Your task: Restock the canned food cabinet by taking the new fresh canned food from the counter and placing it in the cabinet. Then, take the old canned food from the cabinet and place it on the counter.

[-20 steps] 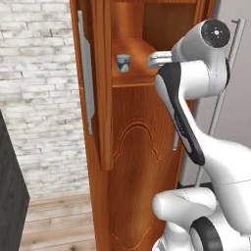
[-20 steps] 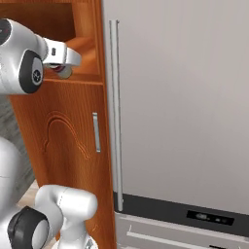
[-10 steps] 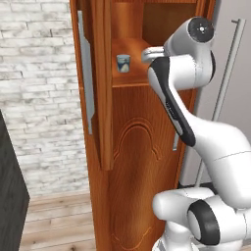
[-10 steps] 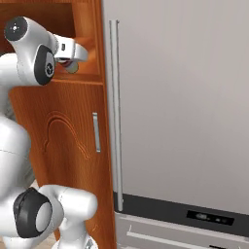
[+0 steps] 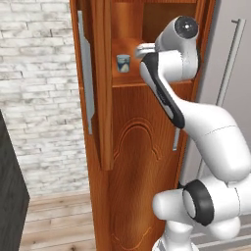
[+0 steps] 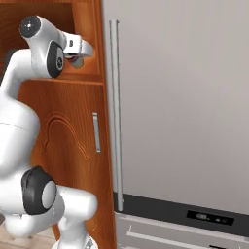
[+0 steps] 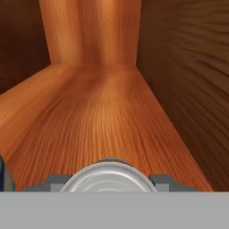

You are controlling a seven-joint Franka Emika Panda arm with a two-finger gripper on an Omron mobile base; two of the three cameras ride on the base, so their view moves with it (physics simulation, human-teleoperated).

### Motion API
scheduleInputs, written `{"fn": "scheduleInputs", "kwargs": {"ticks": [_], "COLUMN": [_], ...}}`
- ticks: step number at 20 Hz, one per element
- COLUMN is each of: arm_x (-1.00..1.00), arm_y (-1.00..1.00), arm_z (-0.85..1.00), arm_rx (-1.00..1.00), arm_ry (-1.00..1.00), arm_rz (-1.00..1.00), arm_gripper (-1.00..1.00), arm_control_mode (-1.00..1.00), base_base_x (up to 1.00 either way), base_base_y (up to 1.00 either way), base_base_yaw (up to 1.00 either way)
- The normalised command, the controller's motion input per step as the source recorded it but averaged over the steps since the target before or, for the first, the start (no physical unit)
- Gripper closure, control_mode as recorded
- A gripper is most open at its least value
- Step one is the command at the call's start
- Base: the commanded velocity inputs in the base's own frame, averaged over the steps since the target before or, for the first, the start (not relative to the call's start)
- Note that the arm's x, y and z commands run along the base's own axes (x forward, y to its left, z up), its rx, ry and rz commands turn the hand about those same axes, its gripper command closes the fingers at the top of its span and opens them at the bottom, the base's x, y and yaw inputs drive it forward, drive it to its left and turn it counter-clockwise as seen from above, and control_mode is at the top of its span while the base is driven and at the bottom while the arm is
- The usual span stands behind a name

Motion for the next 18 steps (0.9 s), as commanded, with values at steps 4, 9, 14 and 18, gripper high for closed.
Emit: {"fn": "scheduleInputs", "kwargs": {"ticks": [4, 9, 14, 18], "arm_x": [0.6, 0.44, 0.36, 0.32], "arm_y": [0.03, 0.01, 0.0, 0.0], "arm_z": [-0.07, -0.23, -0.29, -0.06], "arm_rx": [0.0, 0.0, -0.04, -0.02], "arm_ry": [0.0, 0.03, 0.03, -0.01], "arm_rz": [0.0, 0.0, 0.0, 0.0], "arm_gripper": [1.0, 1.0, -1.0, -1.0], "arm_control_mode": [-1.0, -1.0, -1.0, -1.0], "base_base_x": [0.0, 0.0, 0.0, 0.0], "base_base_y": [0.0, 0.0, 0.0, 0.0], "base_base_yaw": [0.0, 0.0, 0.0, 0.0]}}
